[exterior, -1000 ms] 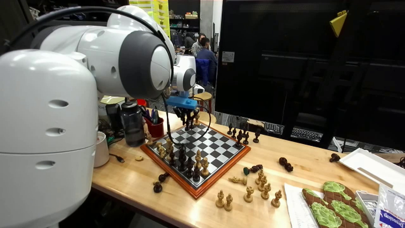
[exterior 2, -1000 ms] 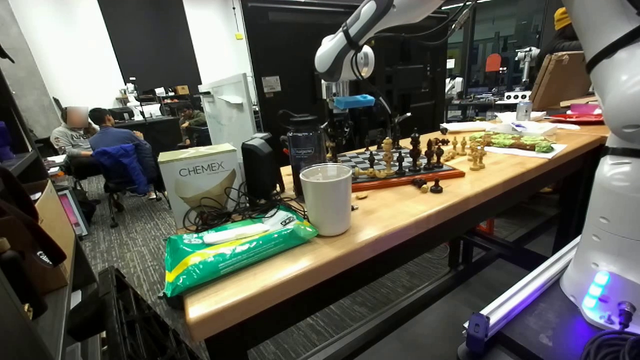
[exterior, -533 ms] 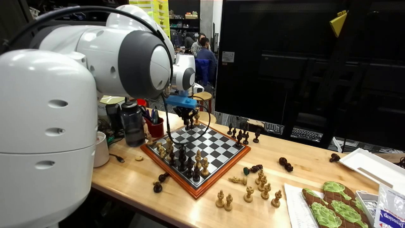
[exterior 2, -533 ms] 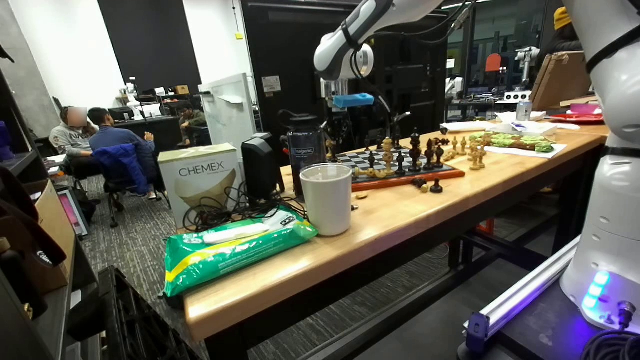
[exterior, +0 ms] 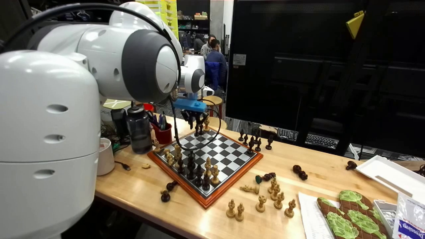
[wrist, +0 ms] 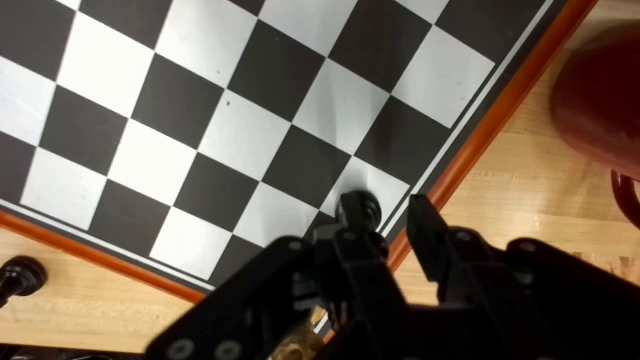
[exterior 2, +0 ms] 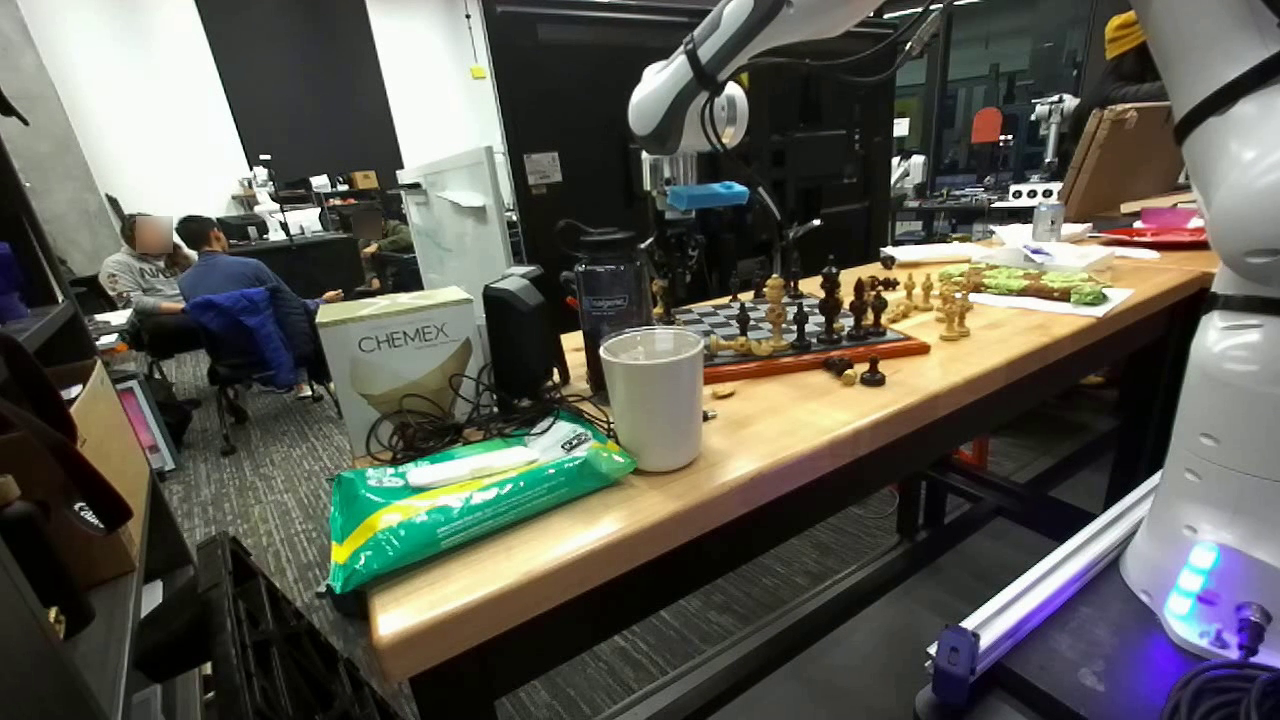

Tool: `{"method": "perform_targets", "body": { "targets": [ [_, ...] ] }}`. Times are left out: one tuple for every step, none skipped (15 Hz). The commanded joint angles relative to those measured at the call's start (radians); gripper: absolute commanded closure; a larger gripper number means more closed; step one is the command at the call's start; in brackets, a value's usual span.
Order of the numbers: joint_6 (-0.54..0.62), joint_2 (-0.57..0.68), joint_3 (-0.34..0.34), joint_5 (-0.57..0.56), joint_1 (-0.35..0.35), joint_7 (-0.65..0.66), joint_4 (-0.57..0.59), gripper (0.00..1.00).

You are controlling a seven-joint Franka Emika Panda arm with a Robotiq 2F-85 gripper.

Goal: Move a piece on the chess board

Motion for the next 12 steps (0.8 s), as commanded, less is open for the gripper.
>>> {"method": "perform_targets", "body": {
  "targets": [
    [-0.025, -0.012, 0.002, 0.008, 0.001, -0.005, -0.002, 0.38],
    [-0.025, -0.008, 0.003, 0.010, 0.000, -0.008, 0.001, 0.32],
    [-0.026, 0.001, 0.004, 0.015, -0.002, -0.013, 0.009, 0.24],
    [-0.024, 0.009, 0.005, 0.018, -0.003, -0.016, 0.015, 0.18],
    [-0.025, 0.017, 0.005, 0.020, -0.003, -0.018, 0.023, 0.10],
    [-0.025, 0.021, 0.006, 0.021, -0.002, -0.018, 0.027, 0.04],
    [-0.025, 0.026, 0.006, 0.023, -0.003, -0.020, 0.031, 0.01],
    [-0.026, 0.031, 0.007, 0.024, -0.003, -0.021, 0.034, 0.00],
    [-0.028, 0.034, 0.007, 0.026, -0.004, -0.024, 0.036, 0.00],
    [-0.027, 0.036, 0.008, 0.028, -0.005, -0.026, 0.037, 0.23],
    [-0.026, 0.035, 0.009, 0.030, -0.006, -0.031, 0.035, 0.25],
    [-0.025, 0.036, 0.009, 0.030, -0.006, -0.035, 0.035, 0.28]
  ]
}}
